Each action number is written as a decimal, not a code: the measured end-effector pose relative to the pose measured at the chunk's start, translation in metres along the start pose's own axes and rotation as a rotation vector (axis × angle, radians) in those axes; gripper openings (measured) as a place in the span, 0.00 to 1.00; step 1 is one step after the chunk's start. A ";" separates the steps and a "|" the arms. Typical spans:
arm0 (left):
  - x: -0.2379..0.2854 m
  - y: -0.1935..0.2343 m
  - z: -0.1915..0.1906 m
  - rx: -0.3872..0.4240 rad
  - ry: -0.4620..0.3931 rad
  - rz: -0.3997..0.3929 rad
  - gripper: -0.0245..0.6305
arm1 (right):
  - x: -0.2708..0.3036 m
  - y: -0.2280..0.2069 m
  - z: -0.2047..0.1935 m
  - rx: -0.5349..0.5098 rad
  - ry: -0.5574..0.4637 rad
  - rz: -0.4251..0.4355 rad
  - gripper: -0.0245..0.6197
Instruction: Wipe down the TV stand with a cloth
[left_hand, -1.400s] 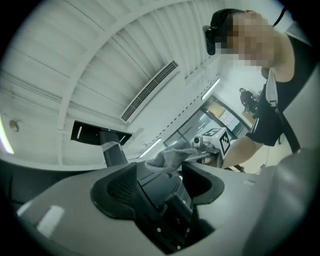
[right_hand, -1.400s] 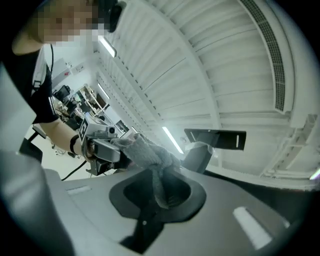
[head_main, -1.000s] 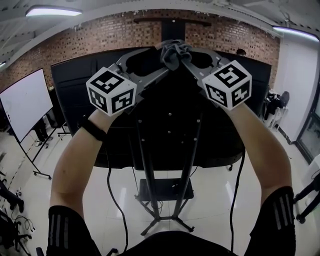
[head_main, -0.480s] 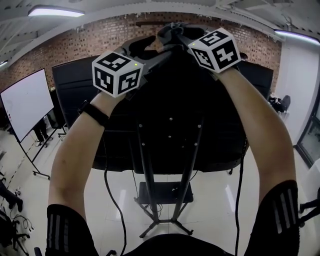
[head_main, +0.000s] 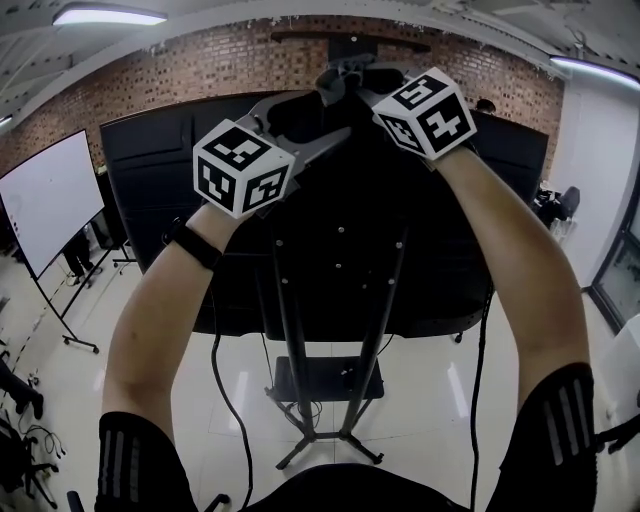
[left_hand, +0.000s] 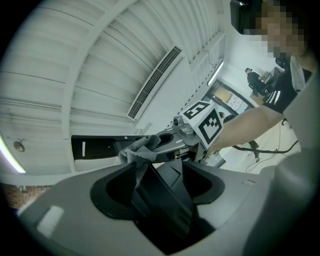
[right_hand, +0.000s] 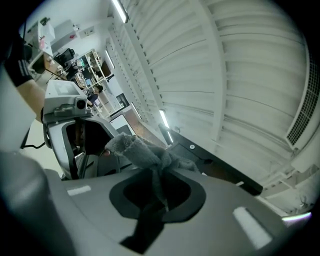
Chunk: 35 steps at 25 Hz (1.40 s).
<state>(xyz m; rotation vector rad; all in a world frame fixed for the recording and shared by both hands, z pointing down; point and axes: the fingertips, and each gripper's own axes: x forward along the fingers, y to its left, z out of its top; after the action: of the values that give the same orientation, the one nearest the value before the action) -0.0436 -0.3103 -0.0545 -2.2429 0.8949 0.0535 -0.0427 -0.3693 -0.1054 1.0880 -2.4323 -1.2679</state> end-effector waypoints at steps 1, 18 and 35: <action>-0.001 -0.001 -0.004 -0.001 0.002 0.002 0.51 | -0.002 0.004 -0.003 0.002 0.001 -0.001 0.09; -0.021 -0.050 -0.076 0.054 0.107 -0.035 0.51 | -0.015 0.100 -0.073 -0.139 0.135 0.080 0.09; -0.064 -0.101 -0.113 0.131 0.122 -0.007 0.51 | -0.025 0.189 -0.137 -0.408 0.328 0.176 0.09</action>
<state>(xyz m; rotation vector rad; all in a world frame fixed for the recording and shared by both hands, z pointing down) -0.0540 -0.2926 0.1086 -2.1452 0.9272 -0.1425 -0.0593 -0.3699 0.1284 0.8659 -1.8774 -1.3284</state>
